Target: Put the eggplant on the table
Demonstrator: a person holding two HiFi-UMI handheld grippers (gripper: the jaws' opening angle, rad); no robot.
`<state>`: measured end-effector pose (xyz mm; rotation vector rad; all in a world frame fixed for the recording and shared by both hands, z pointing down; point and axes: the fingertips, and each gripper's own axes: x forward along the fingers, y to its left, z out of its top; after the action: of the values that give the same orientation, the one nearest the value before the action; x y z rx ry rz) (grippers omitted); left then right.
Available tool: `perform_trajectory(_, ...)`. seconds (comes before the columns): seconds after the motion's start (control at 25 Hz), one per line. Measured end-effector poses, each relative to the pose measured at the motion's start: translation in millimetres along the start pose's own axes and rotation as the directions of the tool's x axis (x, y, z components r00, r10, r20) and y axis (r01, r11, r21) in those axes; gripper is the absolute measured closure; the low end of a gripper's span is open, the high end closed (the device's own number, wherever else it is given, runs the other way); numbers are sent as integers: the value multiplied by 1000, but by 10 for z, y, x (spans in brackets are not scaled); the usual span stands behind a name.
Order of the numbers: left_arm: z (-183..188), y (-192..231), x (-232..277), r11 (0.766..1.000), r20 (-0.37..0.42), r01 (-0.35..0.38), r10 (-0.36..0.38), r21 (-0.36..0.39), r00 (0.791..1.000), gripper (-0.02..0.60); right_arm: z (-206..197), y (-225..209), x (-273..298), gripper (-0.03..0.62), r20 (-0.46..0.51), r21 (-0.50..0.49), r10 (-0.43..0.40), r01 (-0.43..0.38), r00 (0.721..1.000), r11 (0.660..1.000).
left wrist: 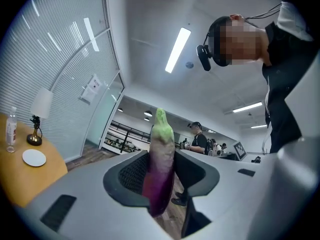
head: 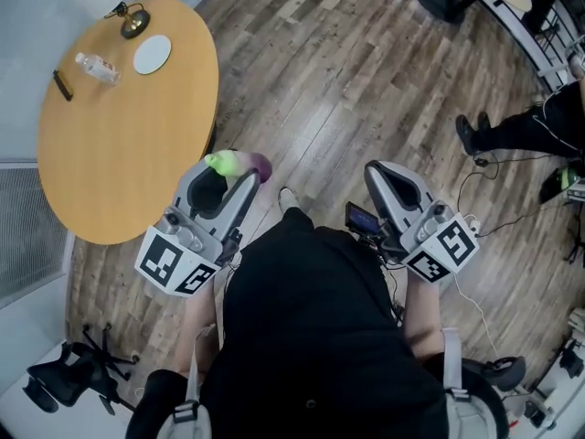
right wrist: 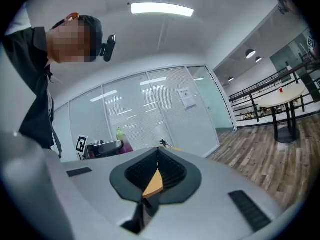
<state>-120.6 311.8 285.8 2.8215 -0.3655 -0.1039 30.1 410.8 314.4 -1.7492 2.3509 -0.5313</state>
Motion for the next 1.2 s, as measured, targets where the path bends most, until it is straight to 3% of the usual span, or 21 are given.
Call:
perform_trajectory(0.6, 75, 767, 54, 985, 6, -169, 170, -41, 985, 405, 186, -383, 884, 577, -72, 6, 101, -101, 992, 995)
perform_trajectory(0.92, 238, 1080, 531, 972, 19, -232, 233, -42, 972, 405, 534, -903, 1392, 577, -73, 1, 176, -177, 982, 984)
perform_trajectory(1.2, 388, 1525, 1051, 949, 25, -314, 315, -36, 949, 405, 780, -1453, 1948, 577, -117, -1, 256, -258, 960, 966)
